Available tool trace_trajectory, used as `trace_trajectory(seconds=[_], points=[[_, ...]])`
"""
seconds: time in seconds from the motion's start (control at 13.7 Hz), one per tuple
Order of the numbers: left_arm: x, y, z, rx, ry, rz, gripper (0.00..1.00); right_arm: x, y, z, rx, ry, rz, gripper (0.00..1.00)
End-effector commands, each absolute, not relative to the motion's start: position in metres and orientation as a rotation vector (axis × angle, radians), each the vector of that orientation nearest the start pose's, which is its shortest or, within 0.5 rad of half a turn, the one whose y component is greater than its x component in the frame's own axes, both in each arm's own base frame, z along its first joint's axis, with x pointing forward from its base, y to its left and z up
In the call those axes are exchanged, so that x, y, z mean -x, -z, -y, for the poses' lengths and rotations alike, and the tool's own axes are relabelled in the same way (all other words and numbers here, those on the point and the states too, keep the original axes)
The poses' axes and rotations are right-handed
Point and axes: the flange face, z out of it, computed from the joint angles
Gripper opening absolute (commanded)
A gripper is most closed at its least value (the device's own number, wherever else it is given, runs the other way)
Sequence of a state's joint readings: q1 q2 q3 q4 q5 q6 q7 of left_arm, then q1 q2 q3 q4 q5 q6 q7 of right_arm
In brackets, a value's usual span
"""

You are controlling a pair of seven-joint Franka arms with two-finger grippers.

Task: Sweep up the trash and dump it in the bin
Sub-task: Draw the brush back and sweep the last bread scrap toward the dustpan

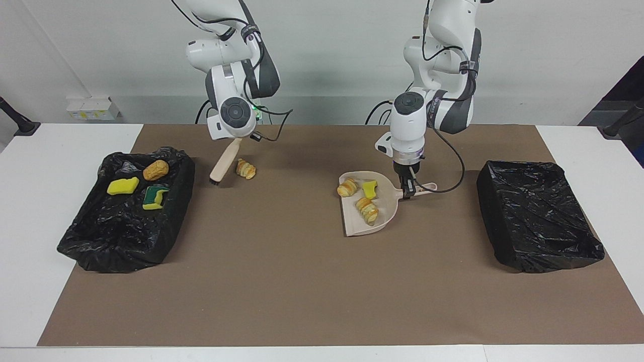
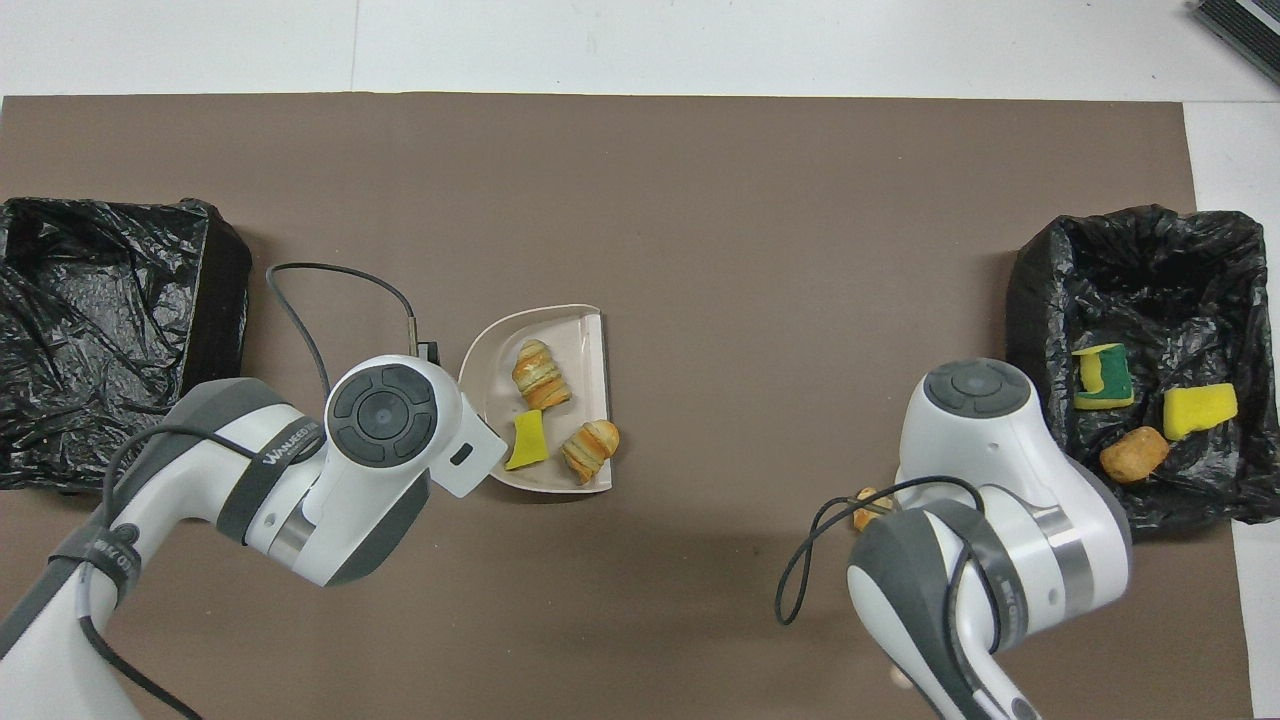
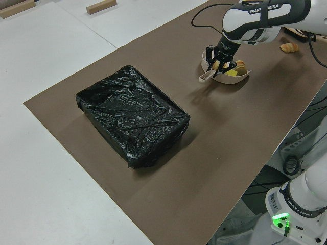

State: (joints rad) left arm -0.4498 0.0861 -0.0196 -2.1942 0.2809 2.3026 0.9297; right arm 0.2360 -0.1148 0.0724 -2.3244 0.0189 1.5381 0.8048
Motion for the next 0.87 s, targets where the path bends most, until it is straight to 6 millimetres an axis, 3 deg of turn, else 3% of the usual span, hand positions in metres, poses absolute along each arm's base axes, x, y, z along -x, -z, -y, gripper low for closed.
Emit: trace_trajectory(seconds=[0.0,0.07,0.29,0.44,0.8], points=[[-0.477,-0.342,0.234,2.063,-0.068,-2.078,0.0,-0.327,-0.337,-0.107,3.237,-0.856,-0.88,0.0],[-0.477,-0.342,0.234,2.063,-0.073,-2.078,0.0,-0.318,-0.334,-0.104,3.231,-0.833,-0.884,0.0],[-0.476,-0.341,0.234,2.063,-0.073,-2.079,0.0,-0.325,-0.329,-0.121,3.171,-0.766,-0.858,0.0],[-0.476,-0.341,0.233,2.063,-0.073,-2.079,0.0,-0.333,-0.327,-0.156,3.137,-0.641,-0.764,0.0],[-0.476,-0.342,0.233,2.064,-0.071,-2.077,0.0,-0.395,-0.344,-0.204,3.078,-0.588,-0.715,0.0]])
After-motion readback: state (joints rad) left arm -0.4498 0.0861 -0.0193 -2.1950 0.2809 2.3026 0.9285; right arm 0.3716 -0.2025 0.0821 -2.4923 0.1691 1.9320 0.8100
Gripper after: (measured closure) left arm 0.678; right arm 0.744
